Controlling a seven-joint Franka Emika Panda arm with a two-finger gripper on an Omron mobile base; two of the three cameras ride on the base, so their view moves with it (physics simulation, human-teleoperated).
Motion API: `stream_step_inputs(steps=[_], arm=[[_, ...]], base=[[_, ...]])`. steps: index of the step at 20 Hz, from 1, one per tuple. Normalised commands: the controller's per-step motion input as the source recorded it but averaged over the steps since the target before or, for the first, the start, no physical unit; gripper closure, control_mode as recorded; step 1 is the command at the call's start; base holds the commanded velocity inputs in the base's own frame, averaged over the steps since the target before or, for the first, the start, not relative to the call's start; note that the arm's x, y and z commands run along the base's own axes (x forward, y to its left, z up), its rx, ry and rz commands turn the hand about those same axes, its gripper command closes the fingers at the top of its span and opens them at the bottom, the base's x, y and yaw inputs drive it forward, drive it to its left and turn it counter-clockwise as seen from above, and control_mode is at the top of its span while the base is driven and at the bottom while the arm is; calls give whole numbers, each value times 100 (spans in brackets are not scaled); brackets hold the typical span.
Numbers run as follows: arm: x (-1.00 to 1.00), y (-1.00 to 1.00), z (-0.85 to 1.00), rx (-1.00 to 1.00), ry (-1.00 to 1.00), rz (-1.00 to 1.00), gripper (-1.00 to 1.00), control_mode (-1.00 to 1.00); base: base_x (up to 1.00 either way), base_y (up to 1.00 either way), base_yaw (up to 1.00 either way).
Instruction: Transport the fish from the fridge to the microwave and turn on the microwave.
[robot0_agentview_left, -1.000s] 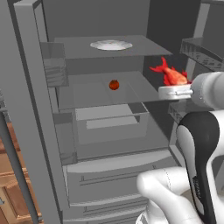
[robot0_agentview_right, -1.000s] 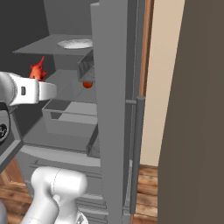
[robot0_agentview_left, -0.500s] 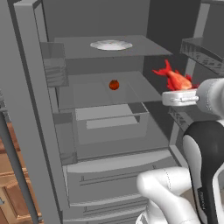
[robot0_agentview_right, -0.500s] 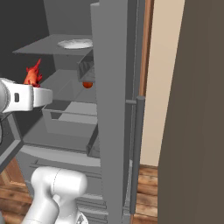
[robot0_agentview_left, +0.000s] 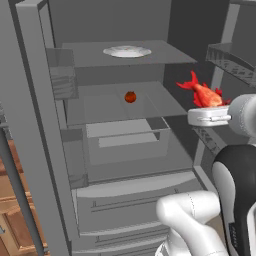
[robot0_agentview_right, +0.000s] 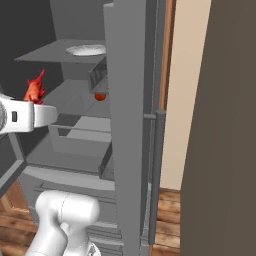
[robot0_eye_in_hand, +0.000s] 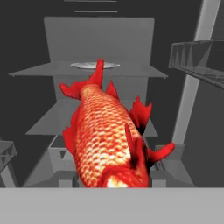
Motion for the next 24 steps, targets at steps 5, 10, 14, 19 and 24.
stream_step_inputs(steps=[5,10,14,19,24], arm=[[-2,0,-2,0,0,0,100,-100],[0,0,0,0,0,0,100,100],[0,0,0,0,0,0,100,100],[0,0,0,0,0,0,100,100],[0,0,0,0,0,0,100,100]], base=[[0,0,0],[-7,0,0],[-36,0,0],[-52,0,0],[-52,0,0]])
